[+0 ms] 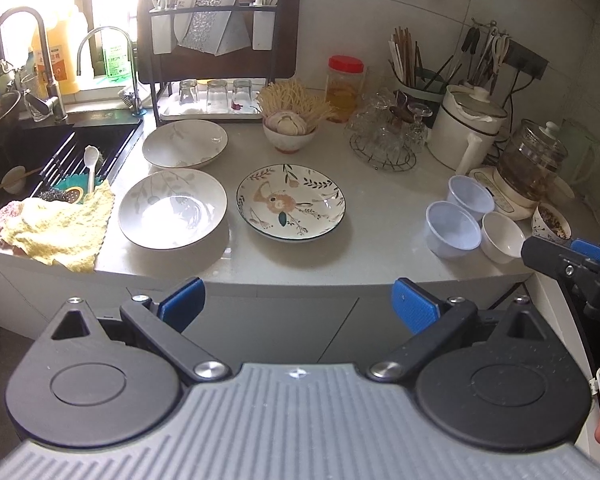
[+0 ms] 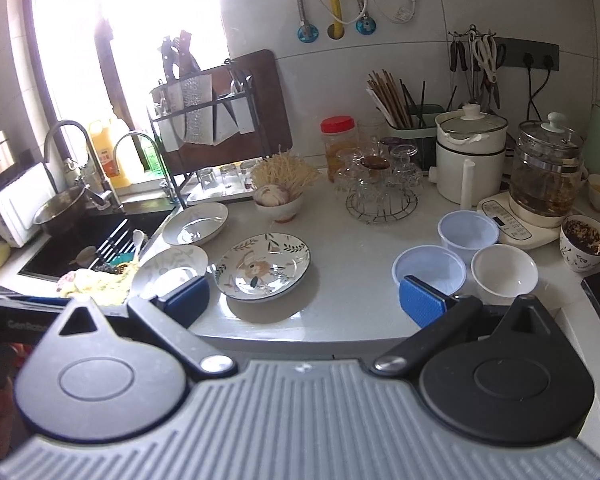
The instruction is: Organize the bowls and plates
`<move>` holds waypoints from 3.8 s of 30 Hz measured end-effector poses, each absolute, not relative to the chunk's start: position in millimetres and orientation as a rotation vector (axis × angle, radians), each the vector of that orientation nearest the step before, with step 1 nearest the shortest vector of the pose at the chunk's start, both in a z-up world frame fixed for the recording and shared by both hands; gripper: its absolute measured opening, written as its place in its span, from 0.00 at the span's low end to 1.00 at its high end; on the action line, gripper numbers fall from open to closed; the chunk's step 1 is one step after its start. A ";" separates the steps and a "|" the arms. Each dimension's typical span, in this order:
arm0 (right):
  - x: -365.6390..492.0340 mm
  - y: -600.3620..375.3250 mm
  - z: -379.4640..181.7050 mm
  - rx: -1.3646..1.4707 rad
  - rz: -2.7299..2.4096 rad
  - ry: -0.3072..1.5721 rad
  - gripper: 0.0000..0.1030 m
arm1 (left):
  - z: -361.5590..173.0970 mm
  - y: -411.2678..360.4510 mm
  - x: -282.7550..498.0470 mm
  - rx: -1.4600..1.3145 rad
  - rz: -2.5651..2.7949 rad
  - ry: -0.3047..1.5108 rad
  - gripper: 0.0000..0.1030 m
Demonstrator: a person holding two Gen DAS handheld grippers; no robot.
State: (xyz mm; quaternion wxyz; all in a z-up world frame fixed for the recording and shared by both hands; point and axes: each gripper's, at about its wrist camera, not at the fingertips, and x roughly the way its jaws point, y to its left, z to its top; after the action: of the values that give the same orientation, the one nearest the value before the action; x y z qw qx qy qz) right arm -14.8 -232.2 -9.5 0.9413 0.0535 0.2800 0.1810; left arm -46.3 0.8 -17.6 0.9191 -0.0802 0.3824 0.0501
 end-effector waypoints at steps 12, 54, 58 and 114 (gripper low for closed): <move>-19.9 -241.8 -15.7 0.154 0.342 0.566 1.00 | -22.1 -5.0 -50.4 -0.161 0.111 0.783 0.98; -1.9 -221.4 -23.2 0.087 0.429 0.656 1.00 | -32.3 3.8 -61.0 -0.218 0.192 0.802 0.98; -2.2 -217.0 -26.4 0.089 0.444 0.671 1.00 | -31.7 3.8 -65.3 -0.215 0.193 0.796 0.98; 155.1 56.6 -136.6 0.365 0.198 0.995 0.80 | -150.8 349.3 214.9 -0.110 -0.089 1.065 0.98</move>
State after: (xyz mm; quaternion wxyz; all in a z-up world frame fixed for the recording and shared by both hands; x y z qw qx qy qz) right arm 155.1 56.6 -136.6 0.8581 0.1738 0.4738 0.0942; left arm 214.9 349.3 -150.8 0.8592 -0.0522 0.5072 -0.0422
